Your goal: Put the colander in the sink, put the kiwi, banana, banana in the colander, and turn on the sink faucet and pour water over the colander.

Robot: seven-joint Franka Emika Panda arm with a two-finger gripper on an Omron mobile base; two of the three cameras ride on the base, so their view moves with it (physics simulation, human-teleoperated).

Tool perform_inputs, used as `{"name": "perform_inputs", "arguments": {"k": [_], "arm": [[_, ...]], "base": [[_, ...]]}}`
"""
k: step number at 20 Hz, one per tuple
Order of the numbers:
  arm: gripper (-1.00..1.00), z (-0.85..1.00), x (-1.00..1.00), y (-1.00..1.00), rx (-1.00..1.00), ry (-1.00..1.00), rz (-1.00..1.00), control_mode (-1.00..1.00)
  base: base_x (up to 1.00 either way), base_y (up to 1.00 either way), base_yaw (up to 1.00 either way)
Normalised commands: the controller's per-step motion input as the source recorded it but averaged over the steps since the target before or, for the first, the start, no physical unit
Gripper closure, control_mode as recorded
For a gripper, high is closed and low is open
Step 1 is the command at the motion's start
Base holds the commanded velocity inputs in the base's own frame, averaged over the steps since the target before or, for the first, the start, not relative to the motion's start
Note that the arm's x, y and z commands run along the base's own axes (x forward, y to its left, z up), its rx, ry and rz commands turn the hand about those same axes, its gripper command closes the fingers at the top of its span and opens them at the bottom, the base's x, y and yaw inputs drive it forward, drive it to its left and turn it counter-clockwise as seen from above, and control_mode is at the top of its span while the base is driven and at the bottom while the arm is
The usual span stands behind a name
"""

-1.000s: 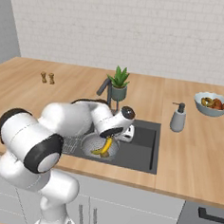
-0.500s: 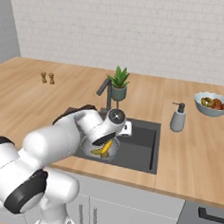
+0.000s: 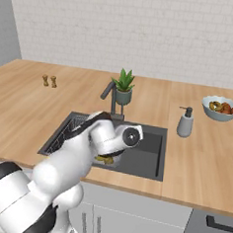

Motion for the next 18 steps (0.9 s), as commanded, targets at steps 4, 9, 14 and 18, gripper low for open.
{"name": "perform_inputs", "arguments": {"k": [4, 9, 14, 18], "arm": [[-1.0, 0.2, 0.35, -0.41, 0.06, -0.12, 0.27, -1.0], [-1.0, 0.14, 0.58, -0.27, 0.08, -0.03, 0.24, -1.0], [-1.0, 0.11, 0.5, 0.03, 0.0, -0.03, 0.08, -1.0], [-1.0, -0.01, 0.32, 0.12, 0.0, -0.08, 0.05, -1.0]], "base": [[0.0, 0.0, 0.0], [0.0, 0.0, 0.0], [0.0, 0.0, 0.0], [0.0, 0.0, 0.0]]}}
